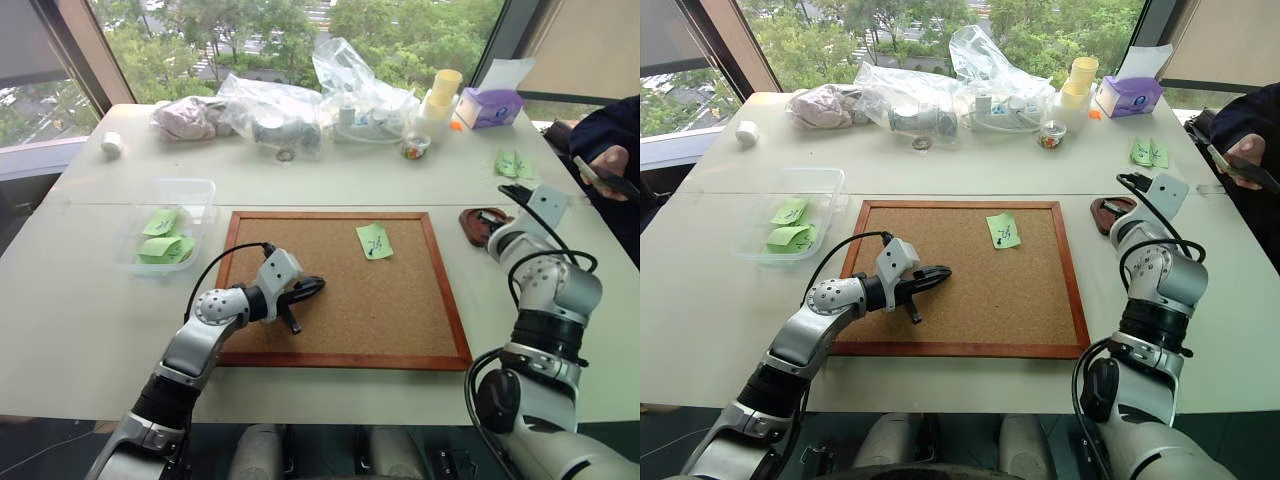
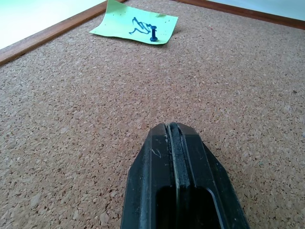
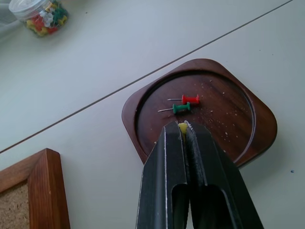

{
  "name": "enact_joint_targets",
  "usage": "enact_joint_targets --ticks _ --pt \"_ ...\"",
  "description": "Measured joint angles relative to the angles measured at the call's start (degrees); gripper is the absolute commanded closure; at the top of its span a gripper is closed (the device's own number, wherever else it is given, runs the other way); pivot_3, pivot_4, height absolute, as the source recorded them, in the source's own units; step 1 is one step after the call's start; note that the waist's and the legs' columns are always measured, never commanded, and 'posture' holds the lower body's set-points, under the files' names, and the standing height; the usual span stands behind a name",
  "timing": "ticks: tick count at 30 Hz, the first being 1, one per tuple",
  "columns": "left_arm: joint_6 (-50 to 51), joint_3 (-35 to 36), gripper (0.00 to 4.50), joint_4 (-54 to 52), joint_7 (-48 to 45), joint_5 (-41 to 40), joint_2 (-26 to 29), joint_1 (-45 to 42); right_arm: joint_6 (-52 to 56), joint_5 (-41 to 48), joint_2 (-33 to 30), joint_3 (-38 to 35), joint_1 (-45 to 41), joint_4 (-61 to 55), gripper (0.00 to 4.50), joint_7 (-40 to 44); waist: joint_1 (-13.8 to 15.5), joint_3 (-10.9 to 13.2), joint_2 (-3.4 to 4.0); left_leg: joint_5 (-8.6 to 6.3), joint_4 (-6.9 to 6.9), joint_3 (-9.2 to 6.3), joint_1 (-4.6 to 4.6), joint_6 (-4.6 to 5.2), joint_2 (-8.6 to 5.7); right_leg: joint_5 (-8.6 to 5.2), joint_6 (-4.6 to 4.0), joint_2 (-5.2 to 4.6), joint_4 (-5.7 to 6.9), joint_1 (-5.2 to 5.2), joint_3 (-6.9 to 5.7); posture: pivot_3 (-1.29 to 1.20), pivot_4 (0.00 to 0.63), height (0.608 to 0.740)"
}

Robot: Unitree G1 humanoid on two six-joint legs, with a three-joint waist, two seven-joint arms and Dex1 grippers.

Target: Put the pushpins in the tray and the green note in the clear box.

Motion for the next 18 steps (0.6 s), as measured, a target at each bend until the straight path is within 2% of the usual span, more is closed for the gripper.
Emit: enact_joint_targets --ticks 2,5,12,18 --pt "0.0 0.0 4.5 -0.2 0.1 0.0 0.0 0.1 -0.5 0.5 0.0 -0.6 -0.6 1.4 4.43 -0.6 0.0 0.0 0.0 0.0 -0.01 0.0 0.0 0.0 0.01 0.0 0.0 0.01 0.0 0.0 0.0 0.0 0.15 0.74" --pt "0.0 0.0 4.5 -0.3 0.1 0.0 0.0 0.2 -1.7 1.0 0.0 -0.7 -0.7 3.1 3.6 -0.9 0.0 0.0 0.0 0.0 -0.01 0.0 0.0 0.0 0.01 0.0 0.0 0.01 -0.01 -0.01 0.0 0.0 0.15 0.74" --pt "0.1 0.0 4.5 -0.7 0.6 0.0 0.0 0.5 -4.0 1.5 -0.2 -0.8 -1.7 6.6 0.09 -1.6 0.0 0.0 0.0 0.0 -0.02 0.0 0.0 0.0 0.01 0.0 0.0 0.01 -0.01 -0.01 0.0 0.0 0.15 0.74" --pt "0.3 0.0 4.5 -1.0 1.0 0.0 0.0 0.7 -5.1 1.5 -0.8 0.3 -1.8 6.7 0.09 -1.3 0.0 0.0 0.0 0.0 -0.02 0.0 0.0 0.0 0.01 0.0 0.0 0.01 -0.01 -0.01 0.0 0.0 0.15 0.74"
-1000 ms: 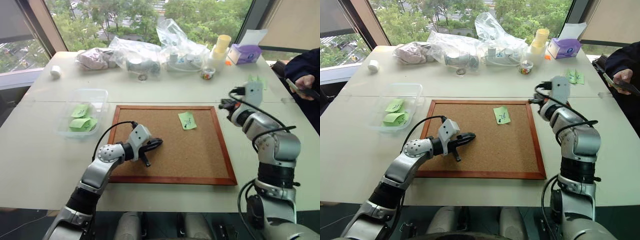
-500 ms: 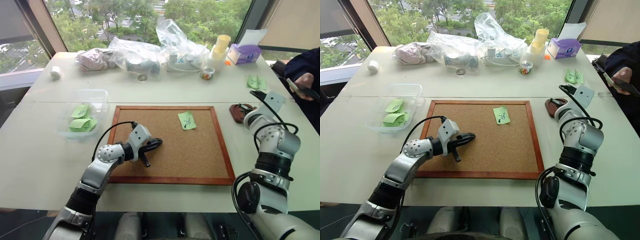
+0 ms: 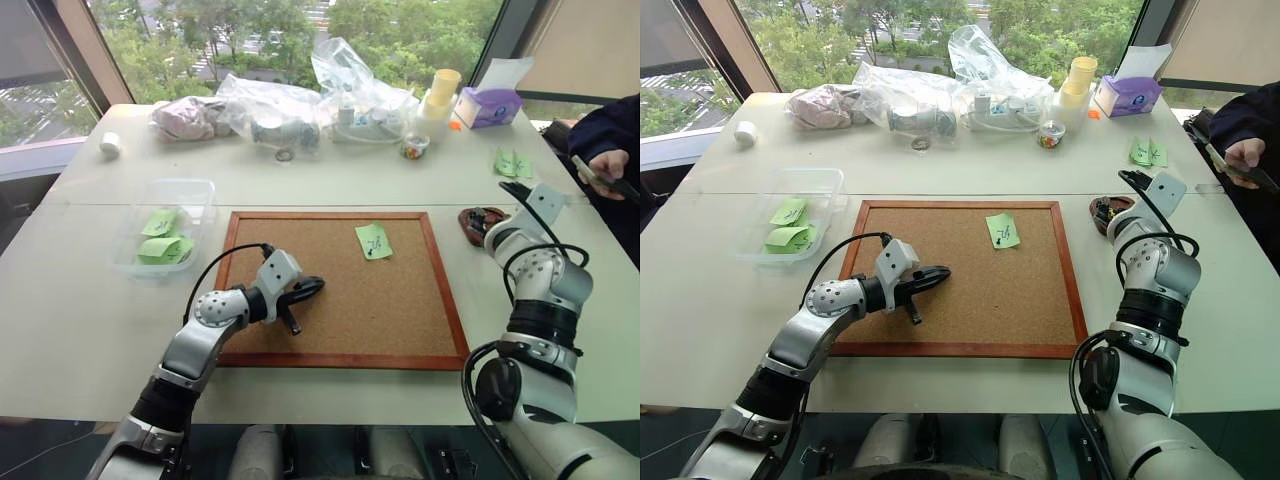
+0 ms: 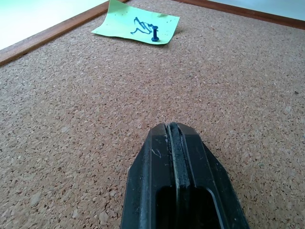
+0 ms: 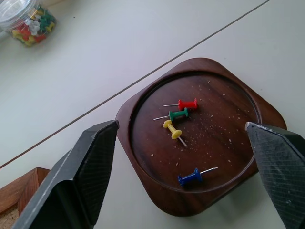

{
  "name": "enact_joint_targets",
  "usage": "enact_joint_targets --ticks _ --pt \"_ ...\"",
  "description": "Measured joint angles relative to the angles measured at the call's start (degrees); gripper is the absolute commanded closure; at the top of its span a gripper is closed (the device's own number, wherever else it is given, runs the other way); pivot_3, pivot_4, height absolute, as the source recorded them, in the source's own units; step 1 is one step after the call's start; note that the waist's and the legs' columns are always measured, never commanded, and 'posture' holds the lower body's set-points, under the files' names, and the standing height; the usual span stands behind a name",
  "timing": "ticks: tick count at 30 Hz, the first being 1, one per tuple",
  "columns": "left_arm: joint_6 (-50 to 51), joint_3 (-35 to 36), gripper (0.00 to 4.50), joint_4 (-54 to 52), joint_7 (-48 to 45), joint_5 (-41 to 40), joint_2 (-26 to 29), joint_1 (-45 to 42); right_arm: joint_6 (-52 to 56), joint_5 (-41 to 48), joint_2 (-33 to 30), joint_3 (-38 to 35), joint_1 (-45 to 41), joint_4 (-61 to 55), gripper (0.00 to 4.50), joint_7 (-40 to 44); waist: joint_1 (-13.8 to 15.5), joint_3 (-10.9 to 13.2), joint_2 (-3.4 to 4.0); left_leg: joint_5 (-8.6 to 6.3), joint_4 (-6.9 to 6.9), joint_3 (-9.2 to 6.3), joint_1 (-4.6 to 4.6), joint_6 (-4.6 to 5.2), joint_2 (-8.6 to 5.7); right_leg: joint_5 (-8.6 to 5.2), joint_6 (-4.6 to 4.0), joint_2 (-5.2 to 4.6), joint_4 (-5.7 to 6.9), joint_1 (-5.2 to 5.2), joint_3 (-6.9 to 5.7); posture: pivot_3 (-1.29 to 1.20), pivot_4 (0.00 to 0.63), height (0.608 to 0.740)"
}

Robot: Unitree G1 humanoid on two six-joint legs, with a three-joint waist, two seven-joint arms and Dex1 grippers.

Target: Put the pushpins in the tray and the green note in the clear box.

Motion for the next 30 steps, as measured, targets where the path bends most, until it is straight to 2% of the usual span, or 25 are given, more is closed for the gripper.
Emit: enact_joint_targets --ticks 3,10,17,20,22,30 --pt "0.1 0.1 4.5 -0.2 0.1 0.0 0.0 0.2 0.1 0.5 -0.9 2.0 0.3 -1.1 0.09 3.3 0.0 0.0 0.01 0.0 0.0 0.0 0.0 0.0 0.01 0.0 0.0 0.0 0.0 -0.01 0.0 0.0 0.15 0.74" --pt "0.6 0.2 4.5 -0.5 0.1 0.0 0.1 -0.1 7.1 9.3 -4.8 18.7 8.7 -20.6 0.09 25.6 0.0 0.0 0.01 -0.16 -0.03 -0.05 -0.01 0.27 0.03 0.0 0.0 0.0 -0.04 0.0 0.0 0.0 0.15 0.74" --pt "1.1 0.2 4.5 -0.5 0.0 -0.1 0.1 -0.1 3.5 6.8 -7.8 32.8 15.3 -26.2 0.09 35.5 0.0 0.0 0.01 -0.18 -0.02 -0.05 0.0 0.32 0.02 0.0 -0.01 0.0 -0.05 -0.01 -0.01 0.0 0.15 0.74" --pt "1.2 0.2 4.5 -0.6 0.0 -0.1 0.1 -0.1 0.8 4.5 -7.8 36.2 15.5 -25.8 0.82 37.0 0.0 0.0 0.0 -0.18 -0.02 -0.05 0.0 0.31 0.02 0.0 -0.01 0.01 -0.04 -0.01 -0.01 0.0 0.15 0.74" --pt "1.3 0.2 4.5 -0.6 0.0 -0.1 0.1 -0.1 -1.1 2.7 -7.9 37.7 15.5 -25.1 1.81 37.6 0.1 0.0 0.0 -0.18 -0.01 -0.05 0.0 0.3 0.01 0.0 -0.01 0.0 -0.05 -0.01 -0.01 0.0 0.15 0.74" --pt "1.3 0.4 4.5 -1.1 0.2 -0.1 0.1 0.3 -5.4 -1.6 -7.9 39.5 15.5 -21.2 1.81 38.9 0.0 0.0 -0.01 -0.13 -0.01 -0.04 -0.01 0.22 0.02 -0.01 -0.01 0.01 -0.05 -0.02 -0.01 0.0 0.15 0.74"
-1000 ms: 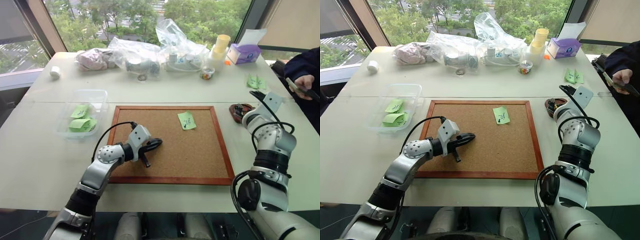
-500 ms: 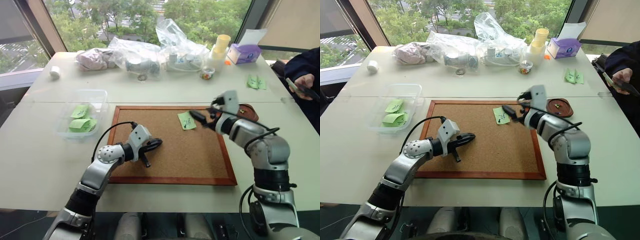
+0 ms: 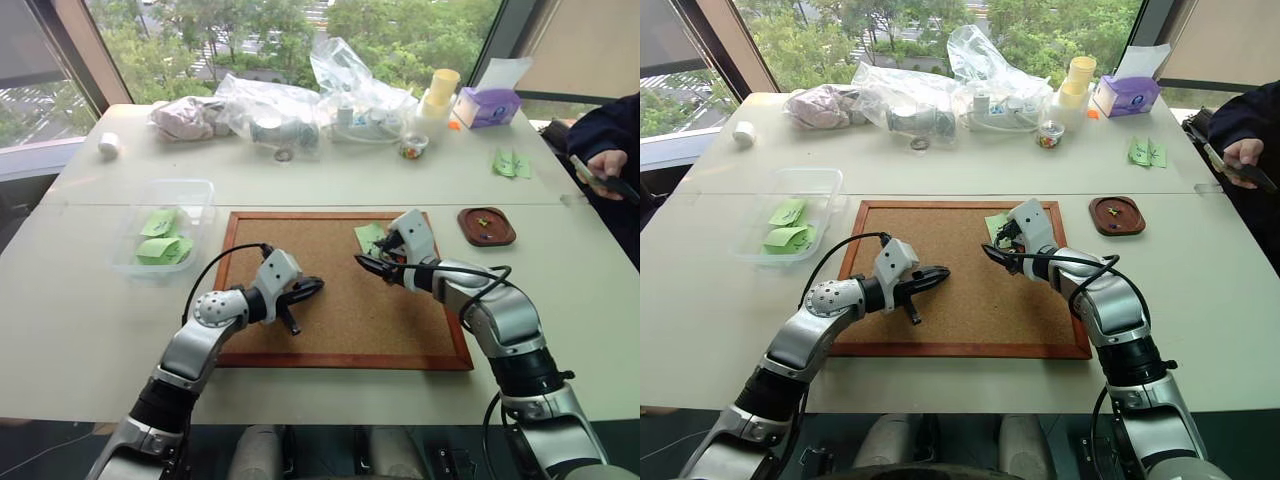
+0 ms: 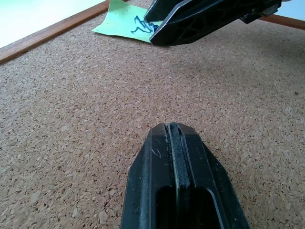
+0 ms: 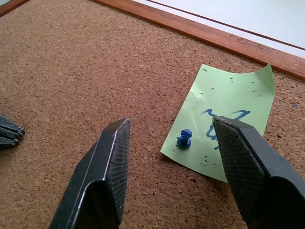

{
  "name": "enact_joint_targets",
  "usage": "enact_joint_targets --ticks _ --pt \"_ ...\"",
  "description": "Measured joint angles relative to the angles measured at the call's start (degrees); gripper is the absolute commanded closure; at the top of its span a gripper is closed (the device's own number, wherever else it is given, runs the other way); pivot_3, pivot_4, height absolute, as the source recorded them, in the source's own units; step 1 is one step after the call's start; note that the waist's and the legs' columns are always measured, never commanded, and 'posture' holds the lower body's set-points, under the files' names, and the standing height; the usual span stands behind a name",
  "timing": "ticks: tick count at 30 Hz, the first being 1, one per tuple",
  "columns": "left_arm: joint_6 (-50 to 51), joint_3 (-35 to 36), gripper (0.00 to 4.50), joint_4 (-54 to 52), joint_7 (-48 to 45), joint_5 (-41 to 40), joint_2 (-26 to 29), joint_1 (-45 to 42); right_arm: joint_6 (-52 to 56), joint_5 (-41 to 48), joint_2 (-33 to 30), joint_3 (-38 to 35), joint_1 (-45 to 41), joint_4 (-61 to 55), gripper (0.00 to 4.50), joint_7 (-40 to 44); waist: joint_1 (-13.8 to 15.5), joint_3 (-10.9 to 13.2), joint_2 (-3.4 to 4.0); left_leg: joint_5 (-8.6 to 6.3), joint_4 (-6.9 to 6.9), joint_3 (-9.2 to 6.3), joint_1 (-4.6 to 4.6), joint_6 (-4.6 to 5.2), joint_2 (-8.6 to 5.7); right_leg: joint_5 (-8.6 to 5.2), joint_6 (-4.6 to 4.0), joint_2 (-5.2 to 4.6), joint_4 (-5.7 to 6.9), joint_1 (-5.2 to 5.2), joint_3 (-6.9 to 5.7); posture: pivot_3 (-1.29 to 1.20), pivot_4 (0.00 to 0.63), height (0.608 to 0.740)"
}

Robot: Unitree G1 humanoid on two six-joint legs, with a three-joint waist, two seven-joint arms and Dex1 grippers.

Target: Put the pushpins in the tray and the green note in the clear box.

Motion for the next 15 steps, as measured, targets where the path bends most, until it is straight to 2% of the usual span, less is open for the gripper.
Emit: enact_joint_targets --ticks 5,8,11,12,15 --pt "0.0 0.2 4.5 -0.1 0.0 0.0 0.0 0.2 -1.1 -0.9 0.3 0.0 0.0 1.6 1.81 0.3 0.0 0.0 0.0 0.01 0.0 0.0 0.0 -0.01 0.0 0.0 0.0 0.0 0.0 0.0 0.0 0.0 0.15 0.74" --pt "0.0 0.2 4.5 -0.1 0.1 0.0 0.0 0.2 -1.3 -1.3 0.8 0.0 0.2 1.9 2.7 0.6 0.0 0.0 0.0 0.01 0.0 0.0 0.0 -0.01 0.0 0.0 0.0 0.0 0.0 0.0 0.0 0.0 0.15 0.74" --pt "0.0 0.1 4.5 -0.1 0.1 0.0 0.0 0.2 -1.7 -1.8 0.9 0.0 0.4 2.0 4.21 0.8 0.0 0.0 0.0 0.01 0.0 0.0 0.0 -0.01 0.0 0.0 0.0 0.0 0.0 0.0 0.0 0.0 0.15 0.74" --pt "0.0 0.1 4.5 -0.1 0.1 0.0 0.0 0.2 -1.9 -2.2 0.9 -0.1 0.4 2.1 4.41 0.8 0.0 0.0 0.0 0.01 0.0 0.0 0.0 -0.02 0.0 0.0 0.0 0.0 0.0 0.0 0.0 0.0 0.15 0.74" --pt "0.0 0.1 4.5 -0.1 0.0 0.0 0.0 0.2 -2.3 -2.8 0.9 0.0 0.4 2.2 4.41 1.0 0.0 0.0 0.0 0.01 0.0 0.01 0.0 -0.02 0.0 0.0 0.0 0.0 0.0 0.0 0.0 0.0 0.15 0.74"
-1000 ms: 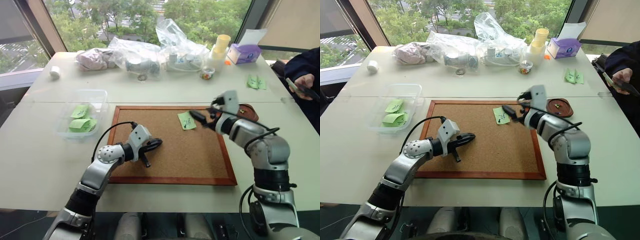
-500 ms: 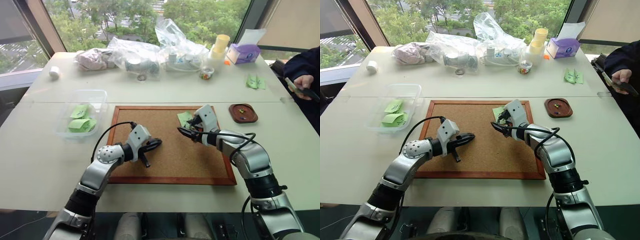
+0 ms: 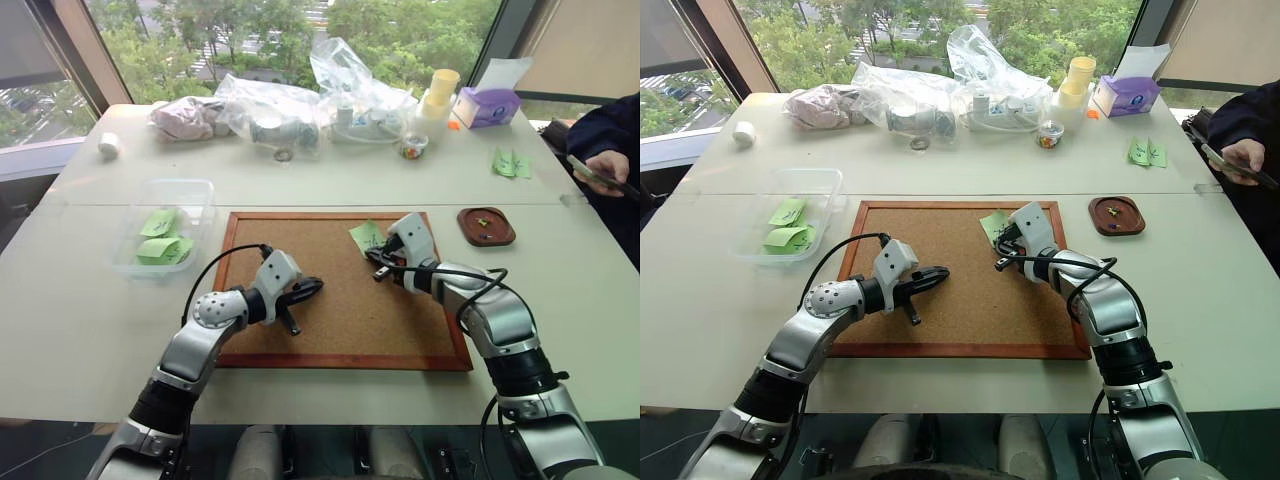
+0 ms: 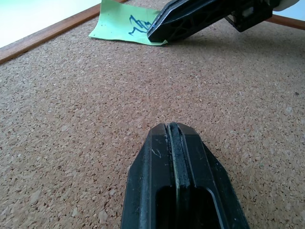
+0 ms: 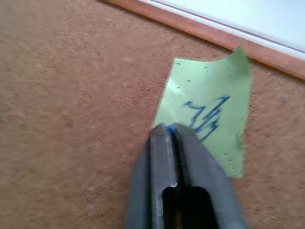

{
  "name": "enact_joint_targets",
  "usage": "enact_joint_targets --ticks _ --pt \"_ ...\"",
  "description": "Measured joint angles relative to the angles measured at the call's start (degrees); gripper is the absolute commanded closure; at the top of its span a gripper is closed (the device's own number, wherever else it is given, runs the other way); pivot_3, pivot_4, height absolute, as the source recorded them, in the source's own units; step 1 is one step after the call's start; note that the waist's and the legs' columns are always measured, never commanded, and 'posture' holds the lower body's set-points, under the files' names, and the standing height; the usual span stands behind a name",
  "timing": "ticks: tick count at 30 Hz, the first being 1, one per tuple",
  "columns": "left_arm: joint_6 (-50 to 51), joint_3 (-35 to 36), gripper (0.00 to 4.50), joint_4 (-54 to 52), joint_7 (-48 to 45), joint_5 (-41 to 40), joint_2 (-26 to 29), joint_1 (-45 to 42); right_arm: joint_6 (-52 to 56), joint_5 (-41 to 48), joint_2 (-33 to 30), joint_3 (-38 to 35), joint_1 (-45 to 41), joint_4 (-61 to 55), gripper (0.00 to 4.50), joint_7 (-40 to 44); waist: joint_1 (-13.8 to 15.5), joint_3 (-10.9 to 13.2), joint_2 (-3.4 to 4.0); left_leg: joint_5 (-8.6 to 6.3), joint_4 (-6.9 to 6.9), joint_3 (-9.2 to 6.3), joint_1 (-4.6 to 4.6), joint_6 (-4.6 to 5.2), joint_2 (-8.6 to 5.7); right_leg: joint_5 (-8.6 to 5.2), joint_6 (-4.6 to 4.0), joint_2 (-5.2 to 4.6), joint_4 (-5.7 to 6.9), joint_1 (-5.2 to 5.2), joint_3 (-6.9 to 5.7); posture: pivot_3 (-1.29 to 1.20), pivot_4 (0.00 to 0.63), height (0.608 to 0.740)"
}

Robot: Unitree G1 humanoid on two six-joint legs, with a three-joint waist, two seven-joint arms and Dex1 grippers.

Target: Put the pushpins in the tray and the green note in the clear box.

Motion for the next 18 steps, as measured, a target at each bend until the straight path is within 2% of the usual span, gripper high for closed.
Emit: enact_joint_targets --ticks 7,13,18 --pt "0.0 -0.1 4.5 -0.3 -0.1 0.0 0.0 0.2 0.2 -0.6 -1.3 -0.1 0.7 -2.1 4.41 1.4 0.2 0.0 0.0 0.02 0.0 0.0 -0.01 -0.04 -0.01 0.0 0.0 -0.01 -0.01 0.0 0.0 0.0 0.15 0.74" --pt "0.0 -0.2 4.5 -0.4 0.0 0.0 0.0 0.5 1.8 3.3 -3.0 -2.8 0.8 -11.7 4.41 4.9 0.1 0.0 0.0 -0.07 0.0 -0.03 0.0 0.12 0.01 0.0 0.0 -0.01 0.0 0.01 -0.01 0.0 0.15 0.74" --pt "0.0 0.0 4.5 -0.3 0.0 0.0 0.0 0.3 3.3 5.9 -8.4 -2.6 1.3 -18.9 4.41 10.3 0.2 0.0 -0.01 -0.08 0.0 -0.04 0.0 0.14 0.0 0.0 -0.01 -0.01 -0.02 0.01 -0.01 0.0 0.15 0.74"
